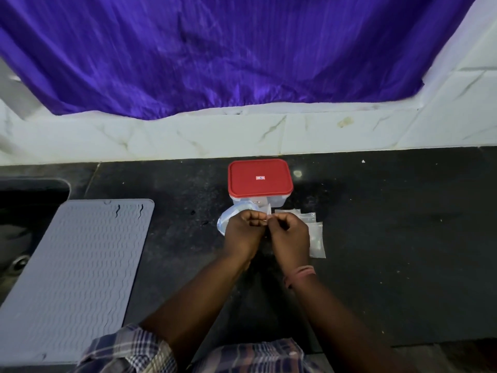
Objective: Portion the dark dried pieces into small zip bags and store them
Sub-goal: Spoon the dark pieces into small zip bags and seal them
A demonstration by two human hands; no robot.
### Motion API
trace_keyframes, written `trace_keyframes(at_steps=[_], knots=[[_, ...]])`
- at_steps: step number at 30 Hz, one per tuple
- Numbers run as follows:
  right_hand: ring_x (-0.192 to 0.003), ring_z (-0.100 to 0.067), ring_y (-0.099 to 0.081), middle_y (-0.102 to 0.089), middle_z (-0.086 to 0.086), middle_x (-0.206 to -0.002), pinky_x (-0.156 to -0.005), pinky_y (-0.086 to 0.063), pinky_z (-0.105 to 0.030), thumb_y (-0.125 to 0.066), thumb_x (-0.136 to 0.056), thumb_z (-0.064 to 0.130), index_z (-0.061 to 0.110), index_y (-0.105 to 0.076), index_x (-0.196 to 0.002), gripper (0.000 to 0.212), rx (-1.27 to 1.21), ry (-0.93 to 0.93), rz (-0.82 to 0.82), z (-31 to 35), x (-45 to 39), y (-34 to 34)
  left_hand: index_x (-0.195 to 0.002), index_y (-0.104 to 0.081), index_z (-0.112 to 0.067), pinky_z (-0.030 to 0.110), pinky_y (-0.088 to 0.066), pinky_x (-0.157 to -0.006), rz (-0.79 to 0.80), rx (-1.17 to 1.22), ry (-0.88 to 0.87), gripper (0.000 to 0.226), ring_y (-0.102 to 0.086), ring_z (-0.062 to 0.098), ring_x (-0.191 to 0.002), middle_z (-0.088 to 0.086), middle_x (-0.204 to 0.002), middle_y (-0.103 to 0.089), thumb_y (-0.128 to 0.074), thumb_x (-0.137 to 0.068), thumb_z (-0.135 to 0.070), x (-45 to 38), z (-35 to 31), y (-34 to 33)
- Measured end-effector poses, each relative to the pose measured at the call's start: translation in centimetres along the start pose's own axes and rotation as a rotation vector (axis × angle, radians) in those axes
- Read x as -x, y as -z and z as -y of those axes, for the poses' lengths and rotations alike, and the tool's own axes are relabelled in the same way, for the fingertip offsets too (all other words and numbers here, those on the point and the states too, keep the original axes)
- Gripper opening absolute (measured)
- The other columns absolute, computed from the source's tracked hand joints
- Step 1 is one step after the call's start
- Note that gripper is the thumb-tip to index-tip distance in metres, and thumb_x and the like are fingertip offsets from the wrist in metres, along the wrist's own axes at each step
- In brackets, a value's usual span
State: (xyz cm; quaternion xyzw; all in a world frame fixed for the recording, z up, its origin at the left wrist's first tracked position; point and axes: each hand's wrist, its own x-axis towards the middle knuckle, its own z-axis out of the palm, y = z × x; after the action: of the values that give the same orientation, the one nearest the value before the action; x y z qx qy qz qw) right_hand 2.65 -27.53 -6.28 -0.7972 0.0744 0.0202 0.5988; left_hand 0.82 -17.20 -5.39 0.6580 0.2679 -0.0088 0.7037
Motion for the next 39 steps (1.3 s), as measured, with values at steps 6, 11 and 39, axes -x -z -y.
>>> trace_keyframes(at_steps=[6,11,39], knots=[[-0.078,-0.008,-0.07,-0.074,0.008,-0.078,-0.079,-0.058,-0.036,-0.064,-0.085,0.021,0.023,-0.075,-0.081,0.012,-0.023,0.009,0.052,0.4,0.3,-0.6,-0.098,-0.075,-0.008,0.053,-0.059,-0.094,0.021,0.038,-0.004,0.014,-0.074,0.037,-0.096,0.016,-0.095,-0.078,-0.068,-0.087,-0.002,0.8,-0.7,1.5],[-0.079,-0.02,-0.073,-0.076,0.0,-0.079,-0.079,-0.061,-0.042,-0.062,-0.088,0.007,0.017,-0.078,-0.082,0.02,-0.122,-0.004,0.115,1.4,0.0,-0.3,-0.087,-0.082,-0.013,0.056,-0.059,-0.089,-0.008,-0.06,-0.13,0.012,-0.076,0.035,-0.086,0.01,-0.084,-0.079,-0.072,-0.089,-0.019,1.3,-1.0,2.5],[-0.08,-0.01,-0.069,-0.073,0.002,-0.089,-0.072,-0.059,-0.029,-0.06,-0.092,0.003,0.017,-0.068,-0.095,0.016,0.373,0.394,0.267,3.2,-2.5,-1.7,-0.112,-0.076,-0.015,0.028,-0.043,-0.072,-0.1,-1.152,-0.326,0.027,-0.068,0.026,-0.098,0.011,-0.112,-0.07,-0.057,-0.092,-0.013,1.3,-4.7,5.3]])
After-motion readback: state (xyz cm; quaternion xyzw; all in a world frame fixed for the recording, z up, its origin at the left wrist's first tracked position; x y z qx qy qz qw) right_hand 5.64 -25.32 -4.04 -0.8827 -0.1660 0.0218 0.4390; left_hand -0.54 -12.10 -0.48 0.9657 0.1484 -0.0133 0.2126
